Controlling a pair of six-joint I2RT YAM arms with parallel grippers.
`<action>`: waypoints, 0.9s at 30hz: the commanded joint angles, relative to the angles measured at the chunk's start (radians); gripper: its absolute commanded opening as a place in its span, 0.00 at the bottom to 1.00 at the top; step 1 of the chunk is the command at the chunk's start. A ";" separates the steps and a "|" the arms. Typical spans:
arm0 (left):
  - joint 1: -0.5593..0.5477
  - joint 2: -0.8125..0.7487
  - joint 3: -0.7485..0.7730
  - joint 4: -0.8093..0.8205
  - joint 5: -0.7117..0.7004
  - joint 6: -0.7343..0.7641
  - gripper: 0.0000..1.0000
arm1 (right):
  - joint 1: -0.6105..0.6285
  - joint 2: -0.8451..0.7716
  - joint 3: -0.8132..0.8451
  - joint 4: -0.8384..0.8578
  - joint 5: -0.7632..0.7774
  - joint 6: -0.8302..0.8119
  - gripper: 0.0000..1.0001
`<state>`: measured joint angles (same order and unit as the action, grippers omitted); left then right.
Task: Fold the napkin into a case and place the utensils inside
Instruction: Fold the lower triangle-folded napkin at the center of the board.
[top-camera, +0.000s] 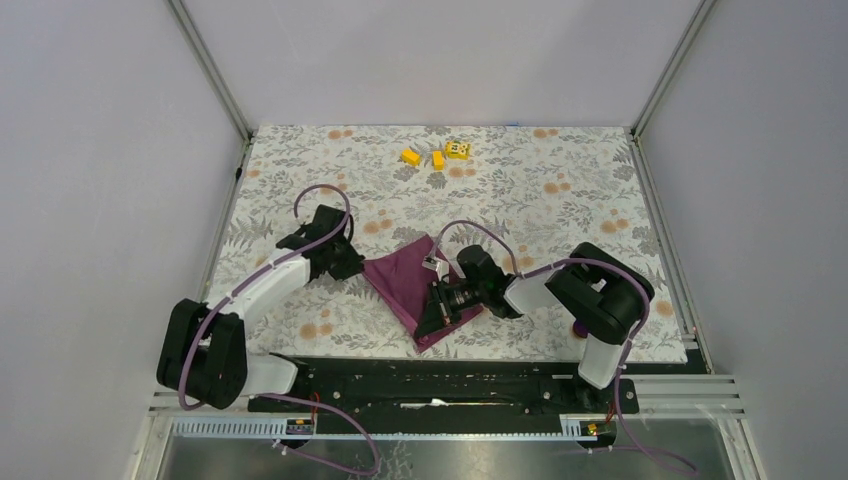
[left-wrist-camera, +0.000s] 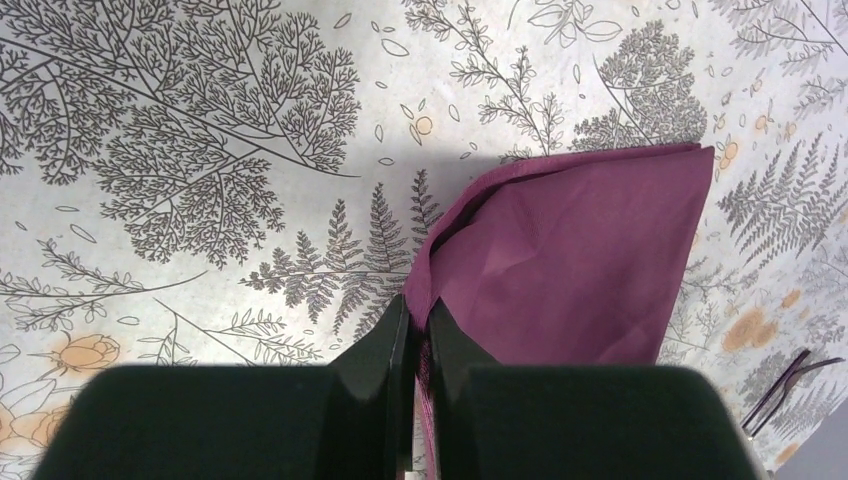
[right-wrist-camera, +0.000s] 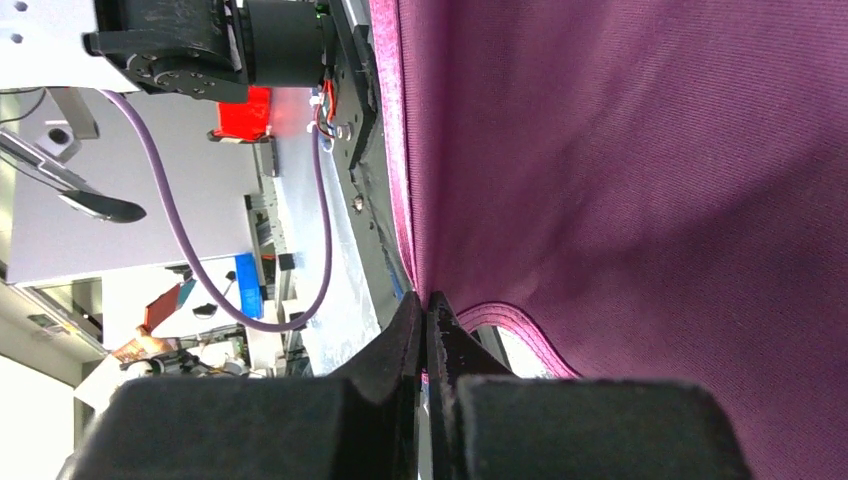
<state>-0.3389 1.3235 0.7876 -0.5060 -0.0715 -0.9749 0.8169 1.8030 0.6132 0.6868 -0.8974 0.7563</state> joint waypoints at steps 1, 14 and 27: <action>0.037 -0.086 -0.037 0.109 -0.031 0.054 0.17 | 0.007 -0.054 0.022 -0.203 -0.047 -0.111 0.00; 0.015 -0.017 0.152 -0.026 0.334 0.339 0.14 | 0.007 -0.052 0.060 -0.223 -0.031 -0.108 0.00; -0.058 0.336 0.124 0.103 0.174 0.349 0.00 | 0.007 -0.102 0.059 -0.228 -0.017 -0.082 0.00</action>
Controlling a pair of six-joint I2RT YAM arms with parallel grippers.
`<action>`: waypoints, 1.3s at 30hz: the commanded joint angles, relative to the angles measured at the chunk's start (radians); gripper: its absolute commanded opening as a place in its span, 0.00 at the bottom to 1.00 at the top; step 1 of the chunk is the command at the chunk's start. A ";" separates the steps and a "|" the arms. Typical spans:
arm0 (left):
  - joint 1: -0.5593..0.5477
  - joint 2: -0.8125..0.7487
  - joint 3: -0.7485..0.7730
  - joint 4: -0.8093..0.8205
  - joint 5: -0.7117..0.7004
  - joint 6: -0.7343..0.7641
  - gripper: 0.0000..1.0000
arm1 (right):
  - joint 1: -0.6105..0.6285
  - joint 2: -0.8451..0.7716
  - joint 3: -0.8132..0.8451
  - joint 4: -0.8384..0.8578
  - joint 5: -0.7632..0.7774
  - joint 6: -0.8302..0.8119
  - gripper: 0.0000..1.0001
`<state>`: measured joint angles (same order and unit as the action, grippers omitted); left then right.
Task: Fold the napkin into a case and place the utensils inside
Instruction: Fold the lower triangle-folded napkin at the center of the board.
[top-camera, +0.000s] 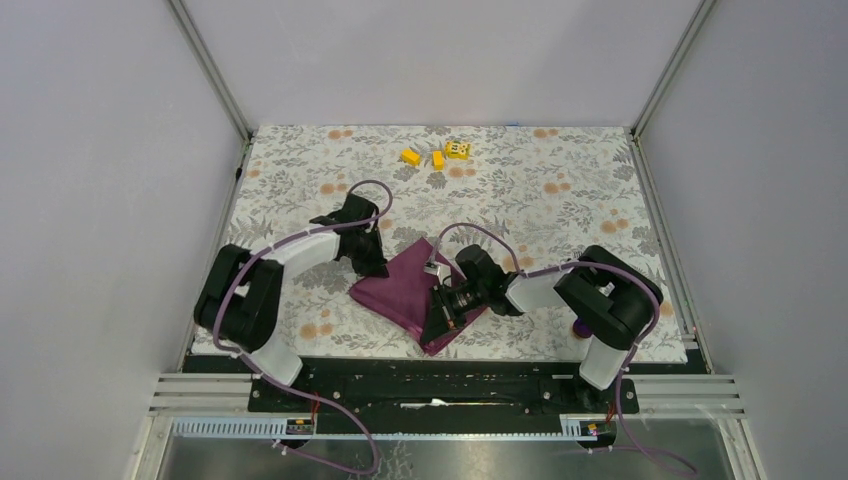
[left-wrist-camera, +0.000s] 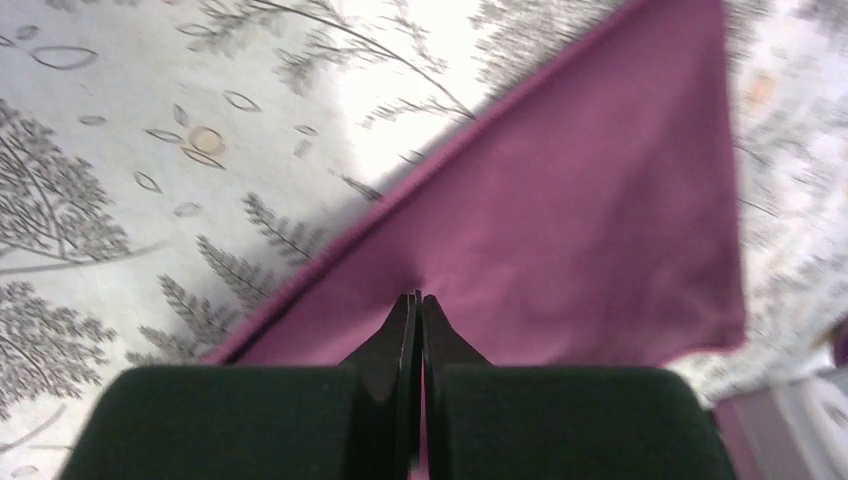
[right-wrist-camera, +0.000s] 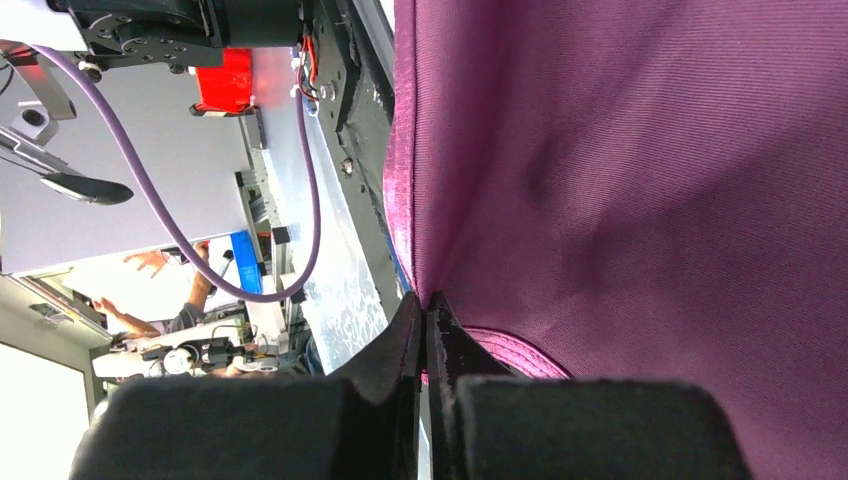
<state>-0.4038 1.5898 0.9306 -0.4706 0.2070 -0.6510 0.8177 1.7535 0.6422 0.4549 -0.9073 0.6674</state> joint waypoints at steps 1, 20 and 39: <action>0.009 0.089 -0.021 0.069 -0.123 0.025 0.00 | 0.005 -0.056 0.030 0.001 -0.007 0.006 0.00; 0.061 -0.379 -0.154 -0.076 -0.151 -0.047 0.66 | 0.006 -0.060 0.040 0.002 -0.022 0.014 0.00; 0.327 -0.605 -0.615 0.354 0.162 -0.302 0.68 | 0.006 -0.068 0.041 -0.002 -0.025 0.011 0.00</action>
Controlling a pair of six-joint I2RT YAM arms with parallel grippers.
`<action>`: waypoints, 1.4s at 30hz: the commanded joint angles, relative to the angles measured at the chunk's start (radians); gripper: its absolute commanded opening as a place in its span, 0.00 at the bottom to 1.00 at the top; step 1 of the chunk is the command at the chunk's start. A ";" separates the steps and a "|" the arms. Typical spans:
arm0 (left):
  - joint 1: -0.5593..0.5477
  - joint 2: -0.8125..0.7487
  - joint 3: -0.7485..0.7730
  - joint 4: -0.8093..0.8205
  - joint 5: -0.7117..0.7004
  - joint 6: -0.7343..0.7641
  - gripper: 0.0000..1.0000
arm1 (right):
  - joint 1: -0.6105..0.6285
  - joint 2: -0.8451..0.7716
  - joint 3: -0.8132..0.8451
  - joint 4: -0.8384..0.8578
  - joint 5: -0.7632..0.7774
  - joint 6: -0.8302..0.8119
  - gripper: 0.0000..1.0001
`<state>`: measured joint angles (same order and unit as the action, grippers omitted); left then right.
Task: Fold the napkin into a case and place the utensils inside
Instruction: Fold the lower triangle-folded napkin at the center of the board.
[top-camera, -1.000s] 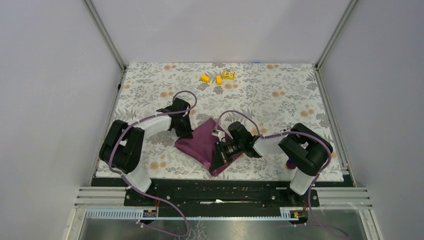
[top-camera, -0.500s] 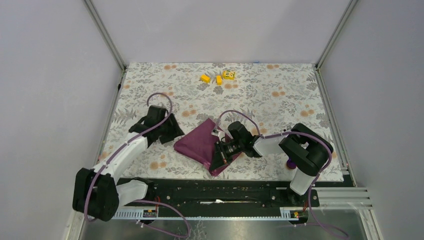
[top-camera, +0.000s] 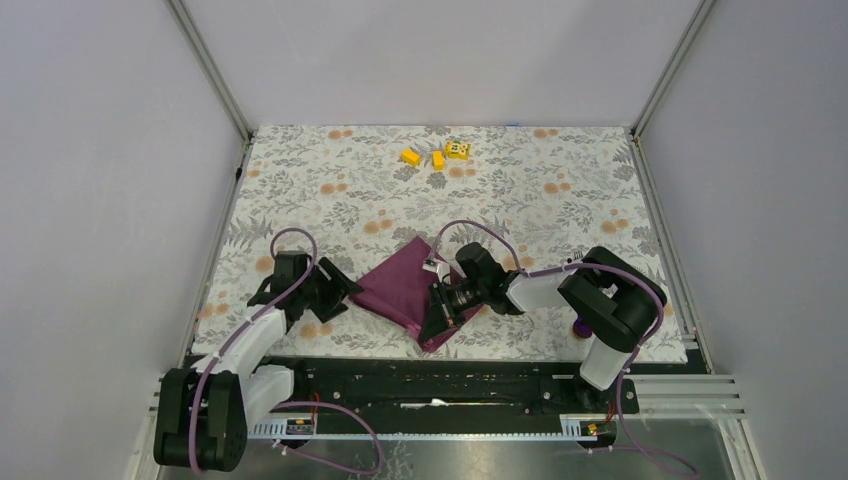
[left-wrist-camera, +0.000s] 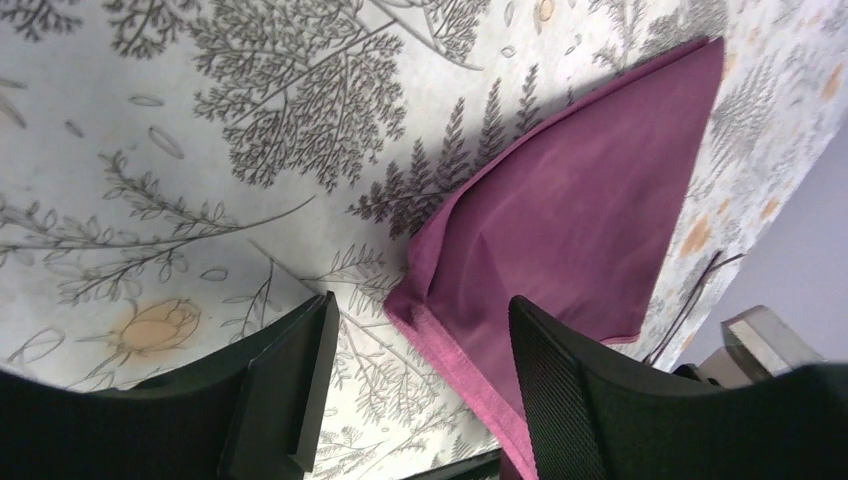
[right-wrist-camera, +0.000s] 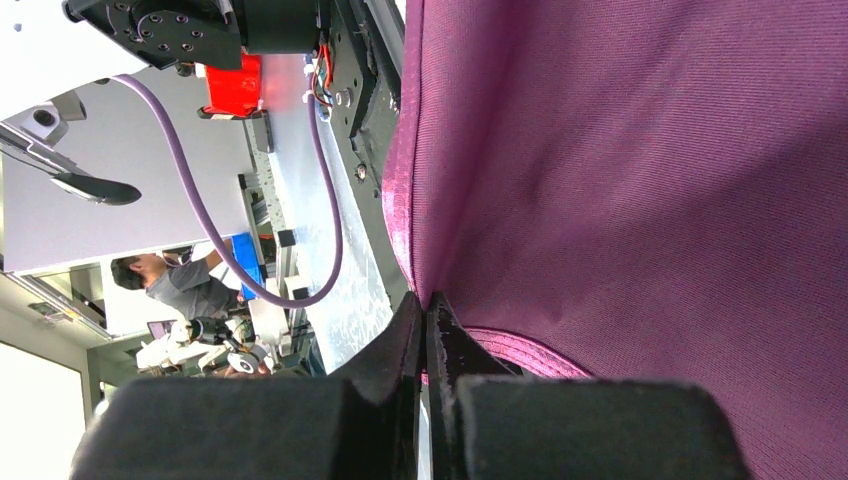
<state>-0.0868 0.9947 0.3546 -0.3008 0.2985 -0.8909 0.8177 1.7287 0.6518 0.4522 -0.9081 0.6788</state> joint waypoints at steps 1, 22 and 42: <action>0.010 -0.015 -0.043 0.193 0.067 -0.064 0.66 | 0.005 -0.044 0.030 0.000 -0.023 -0.001 0.00; -0.022 0.012 0.180 0.021 0.023 -0.023 0.11 | -0.003 -0.021 0.013 0.009 -0.058 -0.015 0.00; -0.261 0.426 0.424 0.159 -0.156 -0.088 0.02 | -0.151 0.035 -0.097 0.148 -0.157 0.057 0.00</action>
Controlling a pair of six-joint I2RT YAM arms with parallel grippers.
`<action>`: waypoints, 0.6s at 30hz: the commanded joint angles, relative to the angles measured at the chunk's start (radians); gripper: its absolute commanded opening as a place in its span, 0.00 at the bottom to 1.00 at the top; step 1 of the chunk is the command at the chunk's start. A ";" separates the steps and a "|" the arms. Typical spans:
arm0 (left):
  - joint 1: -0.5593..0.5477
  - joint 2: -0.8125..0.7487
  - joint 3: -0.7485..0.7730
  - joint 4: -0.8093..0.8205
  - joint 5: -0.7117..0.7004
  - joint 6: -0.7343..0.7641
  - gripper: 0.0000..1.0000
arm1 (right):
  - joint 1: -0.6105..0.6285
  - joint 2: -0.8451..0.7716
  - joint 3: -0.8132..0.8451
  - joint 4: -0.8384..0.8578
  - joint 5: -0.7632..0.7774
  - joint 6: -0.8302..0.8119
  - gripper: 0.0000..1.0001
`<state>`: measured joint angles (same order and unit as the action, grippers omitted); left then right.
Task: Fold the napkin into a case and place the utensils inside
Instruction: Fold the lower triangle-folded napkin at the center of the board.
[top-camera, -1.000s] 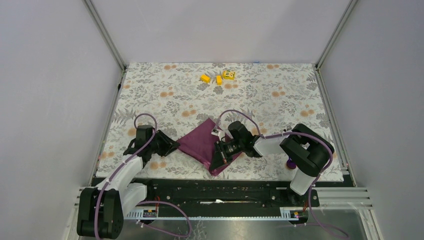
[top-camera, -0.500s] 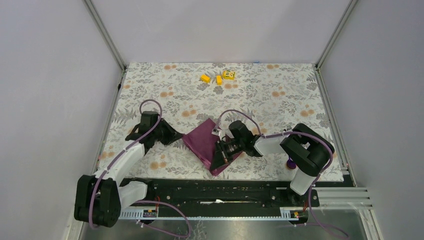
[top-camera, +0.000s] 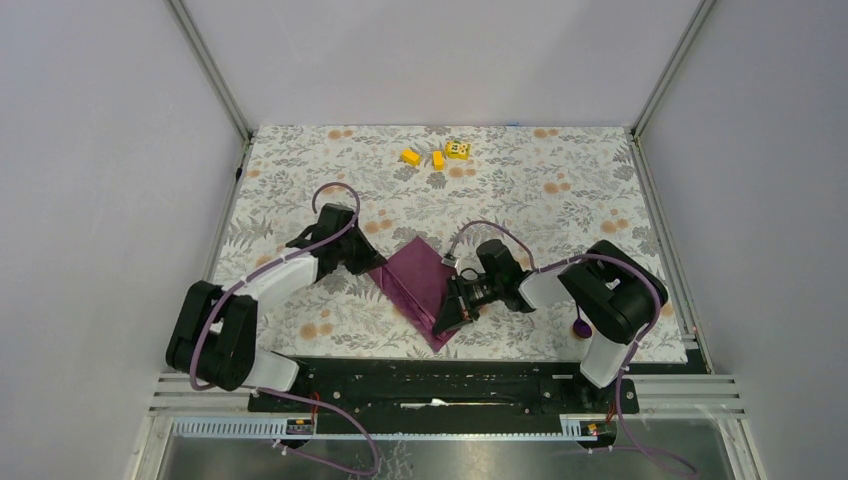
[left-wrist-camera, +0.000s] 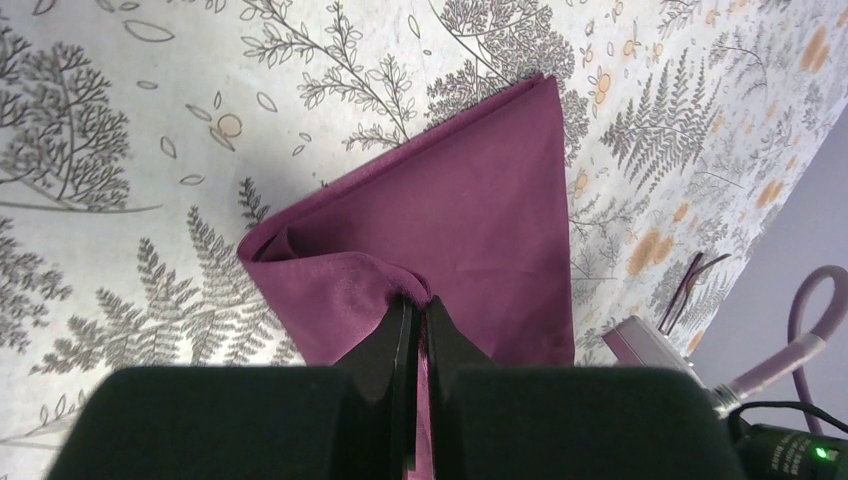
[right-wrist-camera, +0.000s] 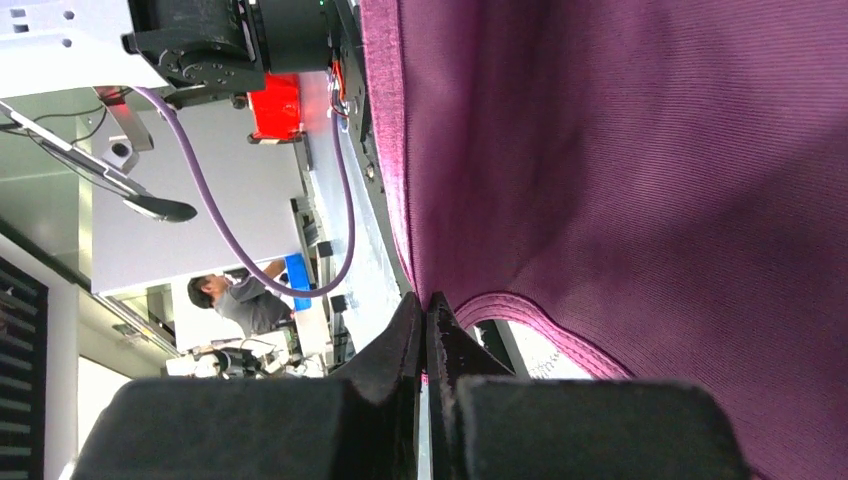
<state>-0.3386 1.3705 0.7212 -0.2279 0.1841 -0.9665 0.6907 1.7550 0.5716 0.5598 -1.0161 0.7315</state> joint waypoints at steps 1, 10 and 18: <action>-0.014 0.064 0.065 0.097 -0.040 -0.011 0.02 | -0.028 0.009 -0.020 0.035 -0.047 0.001 0.00; -0.023 0.174 0.100 0.138 -0.045 -0.001 0.01 | -0.034 -0.005 0.069 -0.238 0.077 -0.164 0.09; -0.023 0.218 0.097 0.149 -0.062 0.011 0.00 | -0.034 -0.027 0.134 -0.394 0.162 -0.246 0.30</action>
<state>-0.3664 1.5742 0.7849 -0.1387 0.1524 -0.9684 0.6590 1.7554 0.6598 0.2775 -0.8997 0.5598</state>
